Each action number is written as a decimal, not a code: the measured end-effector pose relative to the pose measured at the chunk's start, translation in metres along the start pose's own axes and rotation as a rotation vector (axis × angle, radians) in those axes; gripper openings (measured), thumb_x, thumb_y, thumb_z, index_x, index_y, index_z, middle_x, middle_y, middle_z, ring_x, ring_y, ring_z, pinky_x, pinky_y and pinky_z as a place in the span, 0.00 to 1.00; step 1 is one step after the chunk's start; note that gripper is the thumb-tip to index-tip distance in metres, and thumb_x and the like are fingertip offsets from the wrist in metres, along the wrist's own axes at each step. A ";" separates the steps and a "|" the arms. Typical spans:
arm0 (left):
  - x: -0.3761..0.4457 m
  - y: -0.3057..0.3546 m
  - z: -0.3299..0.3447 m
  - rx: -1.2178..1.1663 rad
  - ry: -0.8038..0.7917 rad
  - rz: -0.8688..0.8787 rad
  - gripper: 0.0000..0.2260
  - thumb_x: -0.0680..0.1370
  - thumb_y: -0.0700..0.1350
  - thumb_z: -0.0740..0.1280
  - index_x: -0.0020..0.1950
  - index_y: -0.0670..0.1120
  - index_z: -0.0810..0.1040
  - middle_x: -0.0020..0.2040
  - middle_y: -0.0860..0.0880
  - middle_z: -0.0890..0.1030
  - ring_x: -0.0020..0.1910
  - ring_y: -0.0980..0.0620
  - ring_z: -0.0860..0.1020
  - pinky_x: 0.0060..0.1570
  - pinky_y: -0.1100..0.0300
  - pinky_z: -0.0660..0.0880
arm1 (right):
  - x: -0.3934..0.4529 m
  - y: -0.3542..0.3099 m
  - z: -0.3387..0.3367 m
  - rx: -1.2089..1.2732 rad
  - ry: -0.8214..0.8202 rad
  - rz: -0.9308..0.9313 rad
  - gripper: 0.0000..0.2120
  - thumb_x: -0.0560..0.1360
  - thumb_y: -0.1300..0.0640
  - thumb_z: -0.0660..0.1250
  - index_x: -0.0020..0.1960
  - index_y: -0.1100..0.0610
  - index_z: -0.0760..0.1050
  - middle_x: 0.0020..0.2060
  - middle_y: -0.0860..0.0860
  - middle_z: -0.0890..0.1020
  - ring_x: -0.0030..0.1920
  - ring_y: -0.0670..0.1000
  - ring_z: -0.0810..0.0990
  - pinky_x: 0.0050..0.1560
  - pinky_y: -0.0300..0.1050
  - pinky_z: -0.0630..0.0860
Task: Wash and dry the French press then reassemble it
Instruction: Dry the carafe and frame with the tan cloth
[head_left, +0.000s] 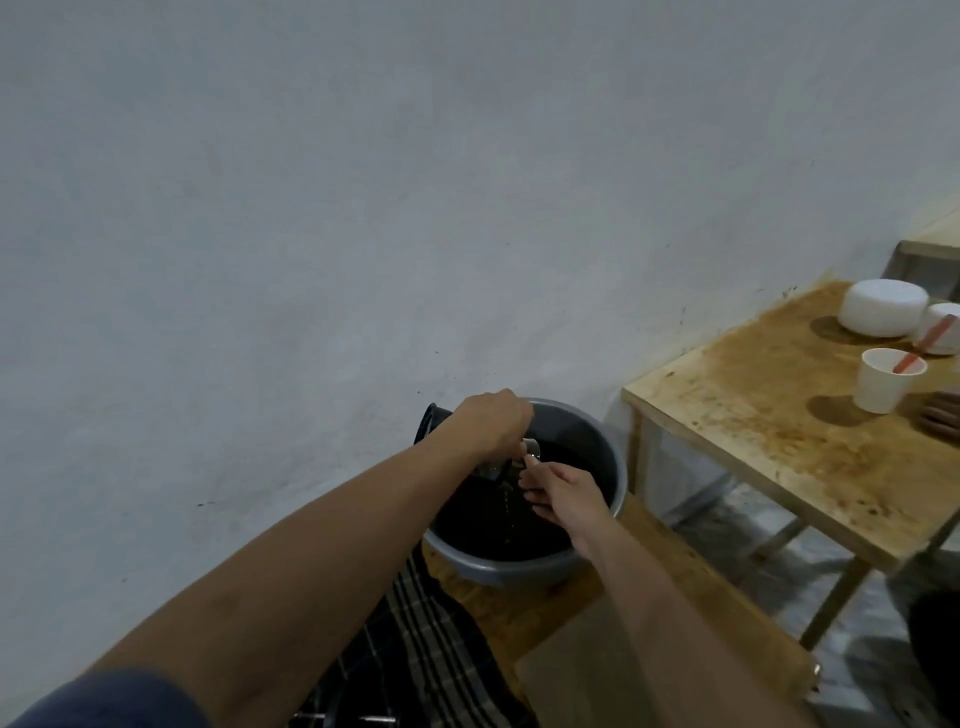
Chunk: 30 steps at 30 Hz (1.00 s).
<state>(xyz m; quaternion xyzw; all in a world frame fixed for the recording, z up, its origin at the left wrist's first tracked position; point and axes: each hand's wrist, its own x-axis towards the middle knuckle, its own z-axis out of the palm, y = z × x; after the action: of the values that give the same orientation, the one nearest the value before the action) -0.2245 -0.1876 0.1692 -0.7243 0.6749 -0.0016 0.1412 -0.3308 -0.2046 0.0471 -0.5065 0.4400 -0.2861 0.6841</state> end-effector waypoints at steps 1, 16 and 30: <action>-0.001 -0.002 0.000 -0.021 -0.003 0.001 0.14 0.78 0.51 0.65 0.55 0.40 0.77 0.52 0.42 0.78 0.48 0.42 0.79 0.41 0.54 0.73 | -0.003 0.000 -0.001 -0.013 -0.001 -0.014 0.10 0.78 0.49 0.65 0.49 0.55 0.81 0.47 0.52 0.85 0.51 0.51 0.82 0.58 0.49 0.78; -0.117 -0.024 0.086 -1.100 0.384 -0.062 0.10 0.77 0.53 0.67 0.46 0.47 0.79 0.41 0.44 0.82 0.42 0.45 0.81 0.47 0.44 0.77 | -0.080 0.089 -0.054 -0.782 0.215 -0.052 0.06 0.77 0.55 0.66 0.52 0.55 0.78 0.51 0.54 0.81 0.52 0.54 0.79 0.43 0.37 0.73; -0.181 -0.014 0.144 -1.586 0.453 -0.144 0.07 0.80 0.46 0.65 0.51 0.44 0.79 0.43 0.46 0.84 0.43 0.50 0.83 0.42 0.58 0.80 | -0.118 0.129 -0.039 -0.426 0.456 -0.073 0.08 0.82 0.49 0.56 0.49 0.51 0.70 0.46 0.53 0.77 0.51 0.58 0.78 0.54 0.59 0.77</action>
<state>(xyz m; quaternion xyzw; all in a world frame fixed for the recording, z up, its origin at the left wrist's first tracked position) -0.1987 0.0197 0.0678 -0.6325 0.4396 0.3199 -0.5517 -0.4254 -0.0816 -0.0417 -0.5767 0.6136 -0.3182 0.4355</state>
